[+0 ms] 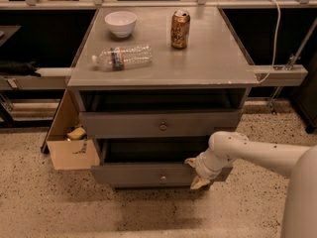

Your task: Open middle drawer

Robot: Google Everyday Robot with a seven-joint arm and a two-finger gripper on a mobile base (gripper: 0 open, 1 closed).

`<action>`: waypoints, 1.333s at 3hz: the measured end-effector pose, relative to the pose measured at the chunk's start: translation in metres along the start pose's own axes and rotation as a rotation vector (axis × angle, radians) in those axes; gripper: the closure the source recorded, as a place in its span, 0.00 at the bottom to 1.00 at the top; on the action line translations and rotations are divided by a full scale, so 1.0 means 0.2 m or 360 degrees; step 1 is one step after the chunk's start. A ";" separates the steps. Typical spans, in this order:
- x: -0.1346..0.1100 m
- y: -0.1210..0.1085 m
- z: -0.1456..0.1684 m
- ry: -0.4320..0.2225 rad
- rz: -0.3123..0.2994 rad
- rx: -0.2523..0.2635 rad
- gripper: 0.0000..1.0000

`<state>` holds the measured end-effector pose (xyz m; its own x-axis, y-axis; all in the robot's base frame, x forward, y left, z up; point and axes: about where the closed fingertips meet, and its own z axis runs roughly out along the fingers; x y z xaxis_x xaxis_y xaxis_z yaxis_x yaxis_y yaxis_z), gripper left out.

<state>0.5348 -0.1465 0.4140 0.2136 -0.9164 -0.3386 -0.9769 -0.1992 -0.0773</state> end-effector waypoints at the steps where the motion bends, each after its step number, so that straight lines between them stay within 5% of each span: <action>1: -0.01 0.03 -0.03 -0.0004 0.0005 -0.0011 0.72; 2: -0.03 0.02 -0.07 -0.0004 0.0005 -0.0011 0.96; 4: -0.07 0.11 -0.07 -0.0046 0.0003 -0.0066 1.00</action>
Offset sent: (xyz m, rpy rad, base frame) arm -0.0420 -0.0032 0.0090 0.0116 0.0578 0.0196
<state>0.5111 -0.1422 0.4295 0.2115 -0.9063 -0.3659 -0.9764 -0.2125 -0.0380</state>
